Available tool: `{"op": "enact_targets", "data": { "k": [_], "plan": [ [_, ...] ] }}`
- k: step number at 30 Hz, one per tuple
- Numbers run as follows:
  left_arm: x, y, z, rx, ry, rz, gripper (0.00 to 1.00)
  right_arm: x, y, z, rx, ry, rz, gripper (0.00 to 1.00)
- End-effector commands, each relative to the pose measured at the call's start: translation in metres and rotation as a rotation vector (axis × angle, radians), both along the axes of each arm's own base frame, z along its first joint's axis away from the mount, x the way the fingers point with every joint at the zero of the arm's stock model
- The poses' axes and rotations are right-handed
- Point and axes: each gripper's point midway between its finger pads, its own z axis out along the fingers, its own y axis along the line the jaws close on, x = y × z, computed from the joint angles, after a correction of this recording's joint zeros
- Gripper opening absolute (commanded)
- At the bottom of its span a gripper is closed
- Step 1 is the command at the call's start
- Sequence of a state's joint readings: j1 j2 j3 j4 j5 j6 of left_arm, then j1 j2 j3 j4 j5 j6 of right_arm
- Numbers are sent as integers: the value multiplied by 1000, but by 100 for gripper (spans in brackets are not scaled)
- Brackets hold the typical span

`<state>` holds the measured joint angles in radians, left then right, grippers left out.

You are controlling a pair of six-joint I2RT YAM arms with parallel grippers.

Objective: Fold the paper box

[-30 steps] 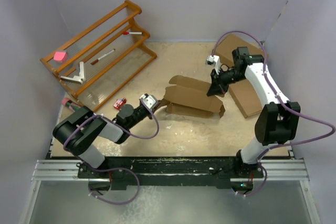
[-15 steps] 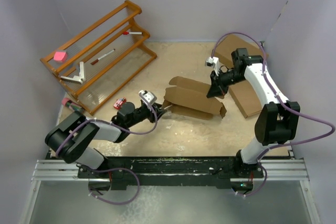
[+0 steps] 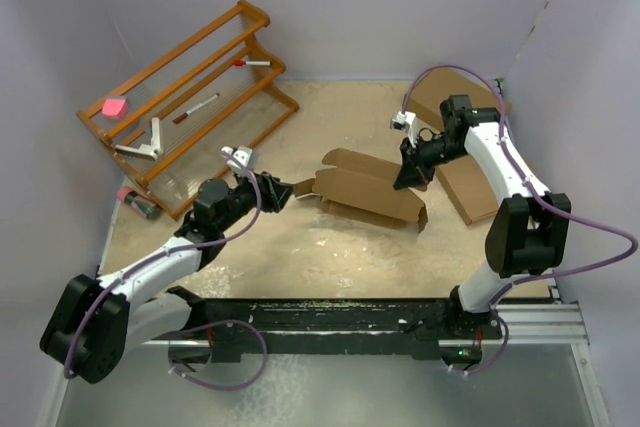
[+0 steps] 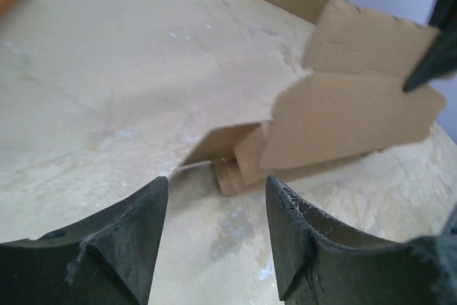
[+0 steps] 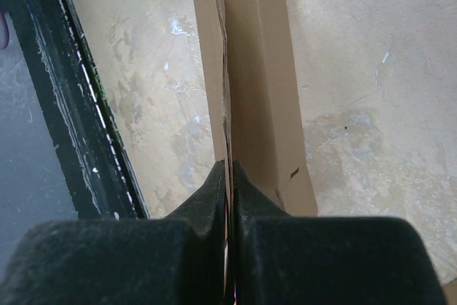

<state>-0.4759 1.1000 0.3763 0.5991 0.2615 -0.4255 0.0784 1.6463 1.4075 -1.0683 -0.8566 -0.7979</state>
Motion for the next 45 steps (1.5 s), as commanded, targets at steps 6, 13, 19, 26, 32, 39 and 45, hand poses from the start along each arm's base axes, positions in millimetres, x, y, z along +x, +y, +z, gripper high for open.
{"op": "enact_targets", "data": {
  "k": [6, 13, 19, 26, 32, 39, 45],
  "plan": [
    [73, 48, -10, 158, 74, 294, 30, -8, 3, 12, 30, -25, 27, 0],
    [102, -16, -55, 226, 52, -37, 23, -9, 4, 13, 34, -23, 31, 0],
    [79, -62, -62, 212, -56, -274, 24, -9, 4, 13, 37, -21, 33, 0],
    [36, -73, -79, 194, -91, -352, 27, -8, 5, 16, 43, -27, 29, 0],
    [24, -68, -86, 183, -100, -331, 30, -7, 6, 20, 51, -33, 28, 0],
    [16, -54, -89, 165, -46, -258, 35, -10, 3, 12, 29, -36, 34, 0],
    [4, -53, -84, 147, -54, -285, 38, -11, 2, 7, 22, -28, 41, 0]
  ]
}}
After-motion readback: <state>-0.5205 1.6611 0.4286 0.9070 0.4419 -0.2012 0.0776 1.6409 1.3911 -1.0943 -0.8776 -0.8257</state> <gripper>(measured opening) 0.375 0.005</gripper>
